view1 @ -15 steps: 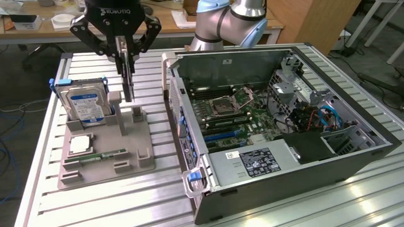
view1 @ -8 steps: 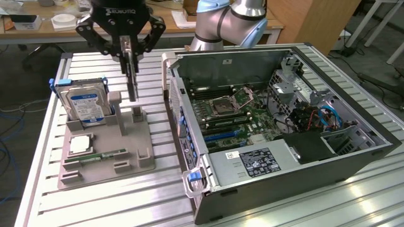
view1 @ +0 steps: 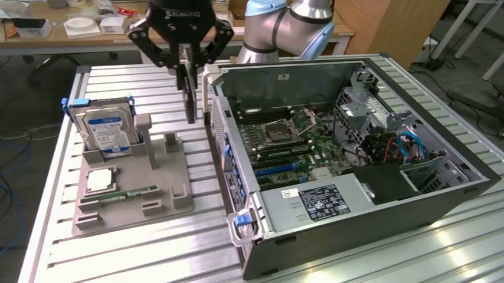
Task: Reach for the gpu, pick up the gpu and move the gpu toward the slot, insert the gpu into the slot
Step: 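Pick up the gpu and move the gpu toward the slot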
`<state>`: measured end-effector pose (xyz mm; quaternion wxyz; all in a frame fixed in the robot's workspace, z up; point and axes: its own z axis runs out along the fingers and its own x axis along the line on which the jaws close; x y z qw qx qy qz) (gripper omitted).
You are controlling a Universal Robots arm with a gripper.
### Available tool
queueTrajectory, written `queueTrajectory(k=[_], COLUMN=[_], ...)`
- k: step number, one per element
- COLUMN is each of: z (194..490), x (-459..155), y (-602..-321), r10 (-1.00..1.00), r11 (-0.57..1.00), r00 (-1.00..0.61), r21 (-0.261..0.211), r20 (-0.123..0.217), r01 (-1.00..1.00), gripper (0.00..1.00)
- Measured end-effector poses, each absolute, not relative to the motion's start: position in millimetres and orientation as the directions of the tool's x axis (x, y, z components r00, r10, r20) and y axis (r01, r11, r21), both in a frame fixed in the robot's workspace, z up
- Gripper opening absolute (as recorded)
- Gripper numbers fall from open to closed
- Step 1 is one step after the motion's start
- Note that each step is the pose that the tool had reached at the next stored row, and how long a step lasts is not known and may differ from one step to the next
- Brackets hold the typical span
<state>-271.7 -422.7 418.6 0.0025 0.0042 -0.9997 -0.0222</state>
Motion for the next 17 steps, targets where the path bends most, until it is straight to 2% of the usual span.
queueTrajectory(k=[17], z=[419], x=[-203], y=[-423], r10=[-0.007], r11=[0.999], r00=[-1.0], r21=[0.044], r20=[0.005], r01=[-0.006], gripper=[0.26])
